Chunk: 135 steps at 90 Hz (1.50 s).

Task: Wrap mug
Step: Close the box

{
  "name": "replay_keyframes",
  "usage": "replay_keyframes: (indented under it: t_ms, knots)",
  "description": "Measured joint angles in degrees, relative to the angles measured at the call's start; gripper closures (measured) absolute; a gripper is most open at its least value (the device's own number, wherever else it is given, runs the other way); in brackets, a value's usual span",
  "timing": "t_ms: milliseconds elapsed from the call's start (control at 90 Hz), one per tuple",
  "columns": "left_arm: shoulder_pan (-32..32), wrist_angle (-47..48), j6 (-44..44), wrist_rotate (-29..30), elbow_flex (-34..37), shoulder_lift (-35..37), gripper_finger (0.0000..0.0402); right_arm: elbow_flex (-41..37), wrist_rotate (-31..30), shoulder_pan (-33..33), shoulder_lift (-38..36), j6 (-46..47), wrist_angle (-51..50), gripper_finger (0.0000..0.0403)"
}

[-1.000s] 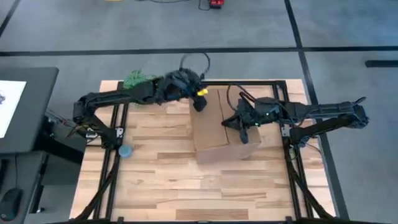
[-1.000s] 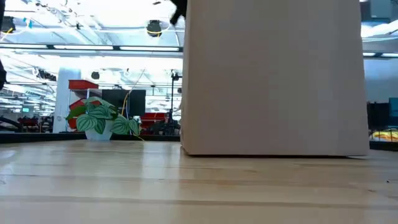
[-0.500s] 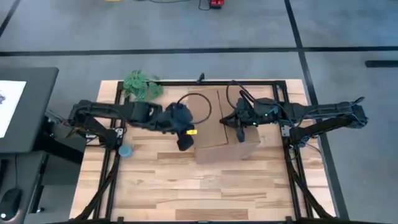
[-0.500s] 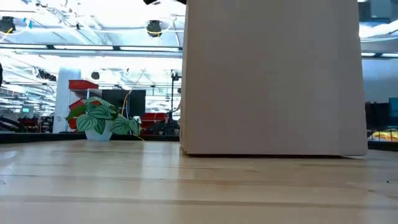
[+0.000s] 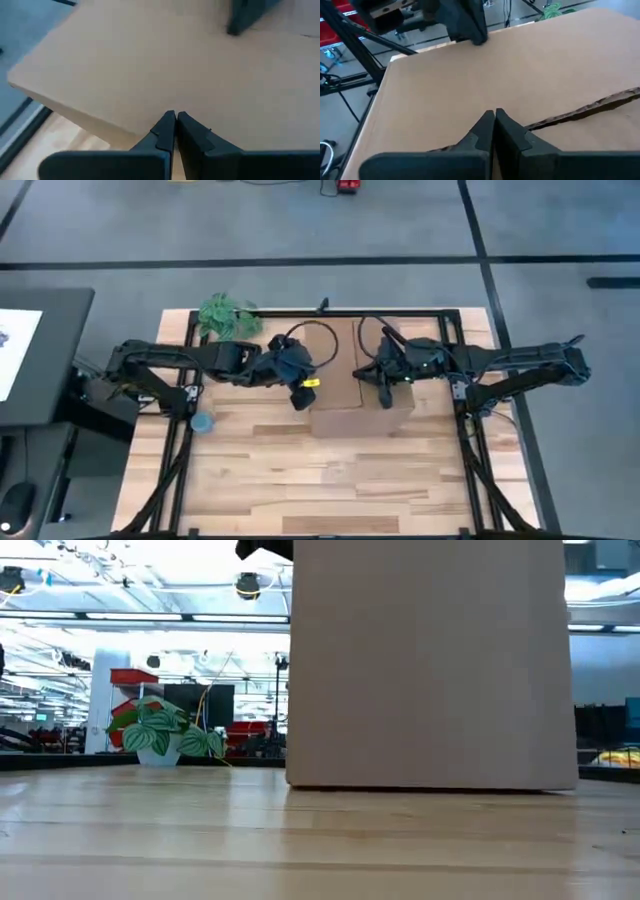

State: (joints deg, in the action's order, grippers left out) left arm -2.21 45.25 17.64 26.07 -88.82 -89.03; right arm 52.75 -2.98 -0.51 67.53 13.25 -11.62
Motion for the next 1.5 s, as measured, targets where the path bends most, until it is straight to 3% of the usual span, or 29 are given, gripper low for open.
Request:
replay_keyframes:
  t_ms: [222, 489, 856, 1067, 1500]
  knots:
    - [0.29, 1.75, -1.55, -0.79, -3.56, 0.4, 0.0402, 0.04, 0.24, -0.24, 0.0, -0.34, 0.49, 0.0403]
    - [-4.82, 4.31, 6.39, -12.02, -4.9, 0.47, 0.0402, -0.11, 0.52, -0.24, -0.46, -0.27, 0.99, 0.0403]
    - [-7.85, 6.02, 6.71, -6.78, -4.9, -2.74, 0.0402, -0.17, 0.53, -0.76, 0.18, -3.07, 0.64, 0.0403]
    - [-7.64, 6.12, 6.21, -6.82, -4.83, -2.84, 0.0402, -0.46, 0.73, -0.94, -0.14, -4.12, 3.16, 0.0403]
    - [-7.51, 5.68, 4.94, -6.65, -4.72, -3.06, 0.0402, -0.21, 0.88, -7.8, 1.14, -5.41, 7.99, 0.0403]
